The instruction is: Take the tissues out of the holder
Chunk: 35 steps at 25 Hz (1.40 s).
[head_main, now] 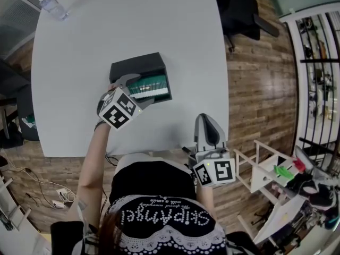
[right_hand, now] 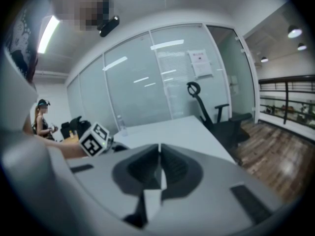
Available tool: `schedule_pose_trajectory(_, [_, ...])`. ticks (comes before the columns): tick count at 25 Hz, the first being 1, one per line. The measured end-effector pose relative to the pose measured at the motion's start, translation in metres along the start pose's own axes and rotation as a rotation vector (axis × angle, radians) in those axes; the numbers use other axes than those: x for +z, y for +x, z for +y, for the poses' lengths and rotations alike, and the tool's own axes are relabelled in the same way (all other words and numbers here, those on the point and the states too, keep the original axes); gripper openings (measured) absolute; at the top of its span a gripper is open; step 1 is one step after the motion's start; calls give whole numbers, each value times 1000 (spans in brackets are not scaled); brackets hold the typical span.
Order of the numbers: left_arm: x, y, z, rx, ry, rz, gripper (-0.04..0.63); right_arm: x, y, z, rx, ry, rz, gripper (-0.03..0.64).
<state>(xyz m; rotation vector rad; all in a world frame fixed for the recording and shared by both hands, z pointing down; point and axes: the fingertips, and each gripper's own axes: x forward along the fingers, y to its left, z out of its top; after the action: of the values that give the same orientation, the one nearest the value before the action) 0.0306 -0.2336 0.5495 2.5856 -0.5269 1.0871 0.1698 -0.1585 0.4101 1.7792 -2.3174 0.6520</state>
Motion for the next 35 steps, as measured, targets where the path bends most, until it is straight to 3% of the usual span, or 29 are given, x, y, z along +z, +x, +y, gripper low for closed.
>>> schedule_pose_trajectory(13, [-7, 7, 7, 46, 49, 110, 367, 3, 5, 2, 11, 5, 0, 35])
schedule_pose_trajectory(20, [-13, 10, 4, -3, 13, 170, 368, 3, 5, 3, 11, 6, 1, 35])
schedule_pose_trajectory(35, [-13, 14, 7, 24, 39, 167, 357, 5, 6, 6, 11, 20, -5, 35])
